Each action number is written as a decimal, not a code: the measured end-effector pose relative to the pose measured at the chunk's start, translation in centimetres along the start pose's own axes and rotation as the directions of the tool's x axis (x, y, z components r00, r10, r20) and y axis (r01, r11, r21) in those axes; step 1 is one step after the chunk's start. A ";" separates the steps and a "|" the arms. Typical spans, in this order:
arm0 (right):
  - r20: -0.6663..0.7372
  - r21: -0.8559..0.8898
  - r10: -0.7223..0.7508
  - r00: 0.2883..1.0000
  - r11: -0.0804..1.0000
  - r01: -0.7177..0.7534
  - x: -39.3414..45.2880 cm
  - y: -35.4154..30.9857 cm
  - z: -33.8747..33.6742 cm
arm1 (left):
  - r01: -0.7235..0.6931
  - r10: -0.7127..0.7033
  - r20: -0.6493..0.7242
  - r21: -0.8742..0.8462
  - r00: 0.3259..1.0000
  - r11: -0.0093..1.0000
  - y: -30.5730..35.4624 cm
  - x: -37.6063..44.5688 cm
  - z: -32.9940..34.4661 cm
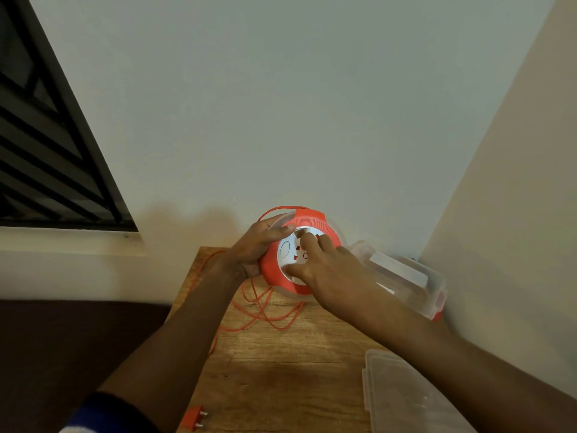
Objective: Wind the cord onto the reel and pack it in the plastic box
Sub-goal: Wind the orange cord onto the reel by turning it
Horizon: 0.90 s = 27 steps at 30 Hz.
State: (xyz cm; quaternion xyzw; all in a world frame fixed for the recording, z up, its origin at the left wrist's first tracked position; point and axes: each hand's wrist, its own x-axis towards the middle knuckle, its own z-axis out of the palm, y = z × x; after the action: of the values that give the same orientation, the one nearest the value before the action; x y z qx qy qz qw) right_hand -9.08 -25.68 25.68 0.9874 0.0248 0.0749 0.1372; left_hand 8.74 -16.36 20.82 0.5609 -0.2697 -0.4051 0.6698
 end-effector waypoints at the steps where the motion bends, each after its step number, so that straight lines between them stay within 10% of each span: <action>1: -0.006 -0.025 0.022 1.000 0.999 -0.022 0.0 -0.2 0.0 | -0.006 0.006 -0.003 0.003 1.000 1.000 0.0 0.0 0.0; 20: -0.009 -0.200 -0.112 0.994 0.974 0.108 0.6 0.7 -1.3 | -0.013 0.016 0.087 -0.024 0.996 1.000 0.1 0.0 -0.4; 27: -0.084 -0.094 0.208 0.974 0.972 -0.216 1.0 0.0 -0.9 | -0.031 0.032 0.049 -0.024 0.998 0.999 0.7 0.4 0.4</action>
State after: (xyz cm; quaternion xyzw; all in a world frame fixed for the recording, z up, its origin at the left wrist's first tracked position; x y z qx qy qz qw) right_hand -8.22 -25.41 26.67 0.9726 -0.0797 0.1267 0.1779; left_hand 8.85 -16.86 21.57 0.5385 -0.2904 -0.4113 0.6757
